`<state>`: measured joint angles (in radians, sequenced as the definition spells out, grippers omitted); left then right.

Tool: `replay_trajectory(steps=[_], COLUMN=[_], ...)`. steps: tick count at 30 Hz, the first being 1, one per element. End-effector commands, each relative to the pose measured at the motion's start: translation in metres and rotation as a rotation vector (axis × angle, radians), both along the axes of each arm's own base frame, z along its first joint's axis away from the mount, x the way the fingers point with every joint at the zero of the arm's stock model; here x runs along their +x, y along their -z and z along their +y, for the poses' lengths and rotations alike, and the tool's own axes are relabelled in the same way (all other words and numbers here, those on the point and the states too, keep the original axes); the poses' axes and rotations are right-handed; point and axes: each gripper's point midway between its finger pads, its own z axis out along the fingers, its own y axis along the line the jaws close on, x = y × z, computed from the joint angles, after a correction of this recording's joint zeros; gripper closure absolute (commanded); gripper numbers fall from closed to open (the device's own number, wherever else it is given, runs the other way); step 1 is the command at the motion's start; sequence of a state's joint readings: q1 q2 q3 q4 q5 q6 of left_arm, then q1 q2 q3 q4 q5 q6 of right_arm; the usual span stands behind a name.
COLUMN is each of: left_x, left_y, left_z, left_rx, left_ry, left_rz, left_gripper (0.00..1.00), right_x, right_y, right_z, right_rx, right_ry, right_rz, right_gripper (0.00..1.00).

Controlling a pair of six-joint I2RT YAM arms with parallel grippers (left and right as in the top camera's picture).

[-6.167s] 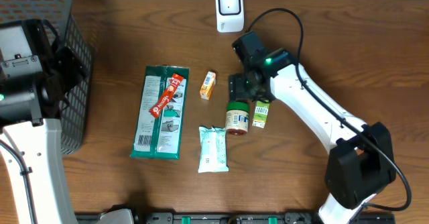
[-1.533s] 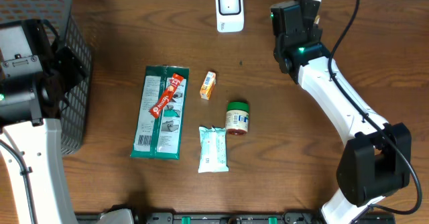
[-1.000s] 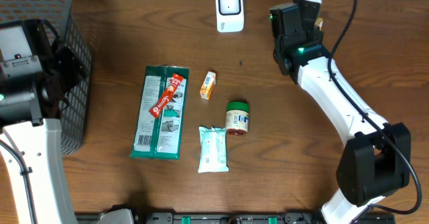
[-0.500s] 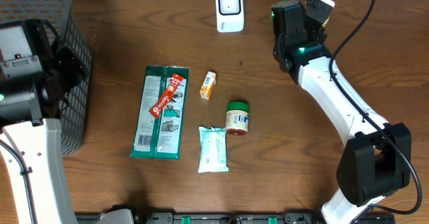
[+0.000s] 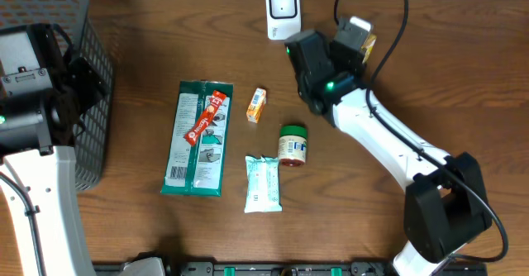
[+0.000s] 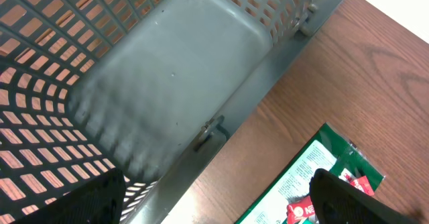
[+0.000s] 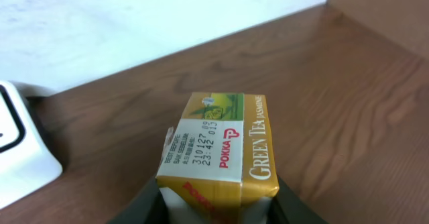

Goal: Scan the item barcode
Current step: 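Lift the carton and hold it under the white scanner, then lower the carton onto the table right of the jar and release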

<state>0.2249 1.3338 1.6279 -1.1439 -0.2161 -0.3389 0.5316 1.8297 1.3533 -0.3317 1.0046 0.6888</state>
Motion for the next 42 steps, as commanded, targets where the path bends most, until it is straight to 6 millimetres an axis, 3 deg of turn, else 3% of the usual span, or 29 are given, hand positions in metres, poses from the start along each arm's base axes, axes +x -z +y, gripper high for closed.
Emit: replay_trajectory(steps=[1, 5, 8, 11, 14, 21, 29, 35, 42], left_x=[0.000, 0.000, 0.000, 0.000, 0.000, 0.000, 0.000, 0.000, 0.000], left_y=[-0.001, -0.001, -0.001, -0.001, -0.001, -0.001, -0.001, -0.001, -0.001], left_z=[0.003, 0.003, 0.003, 0.003, 0.003, 0.003, 0.003, 0.003, 0.003], left_rx=[0.014, 0.014, 0.014, 0.014, 0.015, 0.014, 0.014, 0.014, 0.014], left_ry=[-0.005, -0.005, -0.005, -0.005, -0.005, -0.005, -0.005, -0.005, -0.005], left_rz=[0.005, 0.005, 0.005, 0.005, 0.005, 0.005, 0.005, 0.005, 0.005], left_gripper=[0.12, 0.12, 0.12, 0.12, 0.12, 0.12, 0.12, 0.12, 0.12], right_x=[-0.004, 0.020, 0.026, 0.025, 0.021, 0.006, 0.003, 0.002, -0.001], right_y=[0.008, 0.037, 0.029, 0.026, 0.037, 0.070, 0.075, 0.078, 0.081], right_z=[-0.013, 0.020, 0.025, 0.021, 0.019, 0.009, 0.006, 0.006, 0.005], right_rx=[-0.010, 0.054, -0.030, -0.168, -0.219, -0.094, -0.093, -0.097, -0.102], right_ry=[0.026, -0.292, -0.404, -0.428, -0.447, -0.385, -0.381, -0.382, -0.384], right_rz=[-0.048, -0.061, -0.119, -0.095, -0.020, 0.035, 0.035, 0.052, 0.072], right_gripper=[0.99, 0.99, 0.99, 0.99, 0.99, 0.99, 0.99, 0.76, 0.68])
